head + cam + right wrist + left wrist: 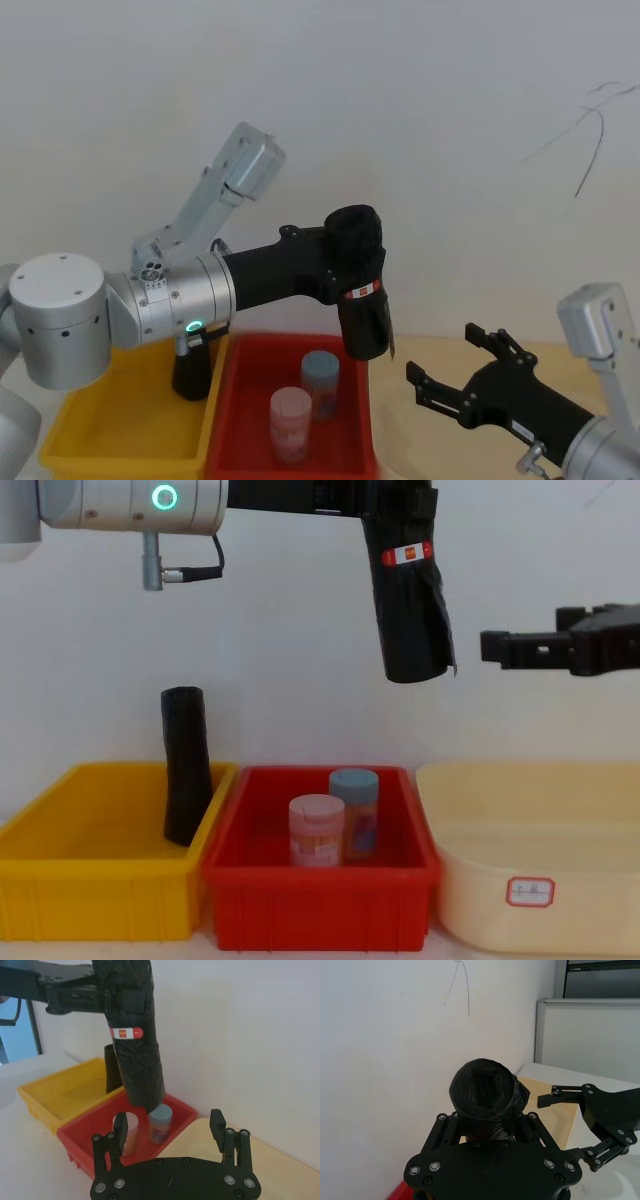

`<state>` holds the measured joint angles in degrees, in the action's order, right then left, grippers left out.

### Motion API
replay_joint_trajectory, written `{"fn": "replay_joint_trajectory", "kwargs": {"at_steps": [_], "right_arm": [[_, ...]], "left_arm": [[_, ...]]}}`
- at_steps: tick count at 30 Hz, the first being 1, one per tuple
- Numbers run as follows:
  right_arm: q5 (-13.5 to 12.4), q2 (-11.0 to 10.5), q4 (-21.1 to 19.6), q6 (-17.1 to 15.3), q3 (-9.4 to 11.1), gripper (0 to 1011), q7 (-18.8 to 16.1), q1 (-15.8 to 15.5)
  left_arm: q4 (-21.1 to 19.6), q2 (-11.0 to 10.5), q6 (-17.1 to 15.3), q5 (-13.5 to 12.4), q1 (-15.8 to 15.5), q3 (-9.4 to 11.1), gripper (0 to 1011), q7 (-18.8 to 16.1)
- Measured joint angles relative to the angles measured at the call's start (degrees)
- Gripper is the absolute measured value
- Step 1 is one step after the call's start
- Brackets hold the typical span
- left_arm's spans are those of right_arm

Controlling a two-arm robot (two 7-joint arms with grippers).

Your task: Pick up the garbage bag with the one hand and transfer it to the other hand.

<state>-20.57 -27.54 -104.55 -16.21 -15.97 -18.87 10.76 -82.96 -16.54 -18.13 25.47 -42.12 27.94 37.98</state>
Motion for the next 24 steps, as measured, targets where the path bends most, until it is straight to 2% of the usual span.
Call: {"fn": "replay_joint_trajectory", "kwargs": {"at_steps": [9, 24], "right_arm": [[-0.11, 0.65, 1.83, -0.83, -2.01, 1001, -1.46, 3.92], [-0.88, 3.25, 5.89, -1.47, -5.82, 1001, -3.63, 10.12]], "left_arm": [[0.00, 0.03, 0.00, 0.00, -0.02, 0.00, 379, -0.01], [-0.01, 0.02, 0.00, -0.01, -0.01, 0.00, 379, -0.01]]}}
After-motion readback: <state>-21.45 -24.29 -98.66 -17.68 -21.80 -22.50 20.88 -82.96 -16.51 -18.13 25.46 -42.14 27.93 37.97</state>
